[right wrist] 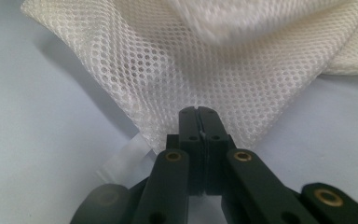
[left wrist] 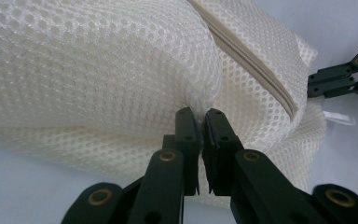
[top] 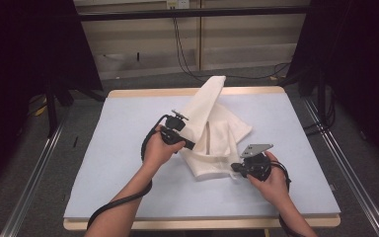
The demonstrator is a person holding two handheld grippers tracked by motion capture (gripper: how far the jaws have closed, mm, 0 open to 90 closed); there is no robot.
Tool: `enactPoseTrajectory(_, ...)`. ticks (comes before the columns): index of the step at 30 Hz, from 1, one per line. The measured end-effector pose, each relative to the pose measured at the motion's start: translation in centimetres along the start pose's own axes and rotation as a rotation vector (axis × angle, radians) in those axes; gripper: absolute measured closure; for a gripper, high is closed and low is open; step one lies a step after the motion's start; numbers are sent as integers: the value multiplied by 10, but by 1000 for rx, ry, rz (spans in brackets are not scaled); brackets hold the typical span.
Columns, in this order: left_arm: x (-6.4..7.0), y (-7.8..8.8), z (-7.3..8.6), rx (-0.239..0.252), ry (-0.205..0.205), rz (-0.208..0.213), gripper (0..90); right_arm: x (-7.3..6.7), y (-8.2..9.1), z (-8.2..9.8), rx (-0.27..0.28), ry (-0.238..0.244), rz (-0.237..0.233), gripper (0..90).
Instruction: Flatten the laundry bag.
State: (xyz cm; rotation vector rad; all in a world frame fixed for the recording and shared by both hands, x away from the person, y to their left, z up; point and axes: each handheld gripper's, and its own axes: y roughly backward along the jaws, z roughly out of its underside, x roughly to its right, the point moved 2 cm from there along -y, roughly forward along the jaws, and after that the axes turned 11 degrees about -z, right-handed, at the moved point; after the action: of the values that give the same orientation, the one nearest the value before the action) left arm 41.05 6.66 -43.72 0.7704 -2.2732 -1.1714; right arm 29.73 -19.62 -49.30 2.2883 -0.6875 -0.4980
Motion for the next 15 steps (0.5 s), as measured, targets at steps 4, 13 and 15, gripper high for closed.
enactPoseTrajectory(4, -14, 13, 1, 14, 17, -5, 851, 1, 0, 0, -2, -4, 9, 900)
enactPoseTrajectory(13, -47, 40, 3, 50, 79, -45, 851, 3, 3, 1, 6, -22, 4, 900)
enactPoseTrajectory(15, -55, 45, 5, 56, 91, -55, 852, 4, 4, 1, 6, -19, 5, 900)
